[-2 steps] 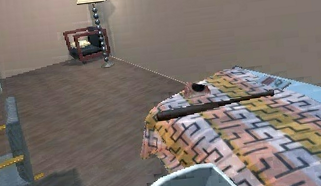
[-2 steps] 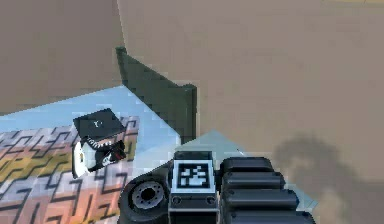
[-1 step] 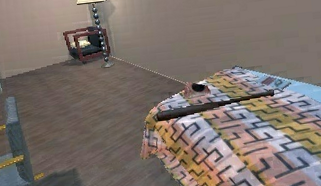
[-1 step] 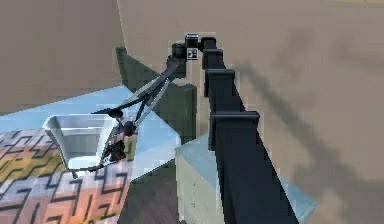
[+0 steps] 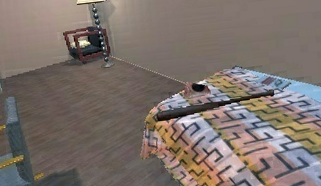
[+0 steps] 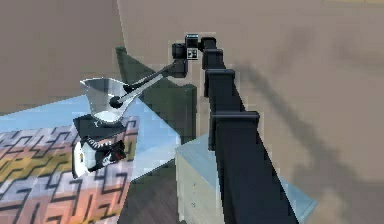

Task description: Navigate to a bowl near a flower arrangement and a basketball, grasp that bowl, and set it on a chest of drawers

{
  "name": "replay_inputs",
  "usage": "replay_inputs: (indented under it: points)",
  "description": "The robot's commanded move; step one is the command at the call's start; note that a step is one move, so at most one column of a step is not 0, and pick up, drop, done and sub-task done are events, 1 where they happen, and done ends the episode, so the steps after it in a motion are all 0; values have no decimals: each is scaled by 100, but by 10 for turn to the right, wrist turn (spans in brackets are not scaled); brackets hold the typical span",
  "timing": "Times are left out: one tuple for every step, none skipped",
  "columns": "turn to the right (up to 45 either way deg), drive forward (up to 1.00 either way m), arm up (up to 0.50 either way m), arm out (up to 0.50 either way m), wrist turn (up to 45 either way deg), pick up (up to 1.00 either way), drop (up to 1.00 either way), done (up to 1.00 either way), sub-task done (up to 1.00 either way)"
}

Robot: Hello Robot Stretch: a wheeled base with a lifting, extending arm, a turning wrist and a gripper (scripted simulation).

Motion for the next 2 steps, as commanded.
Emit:
replay_inputs:
  points:
    - [0,0,0,0,450,0,0,0,0]
    - [0,0,0,0,450,0,0,0,0]
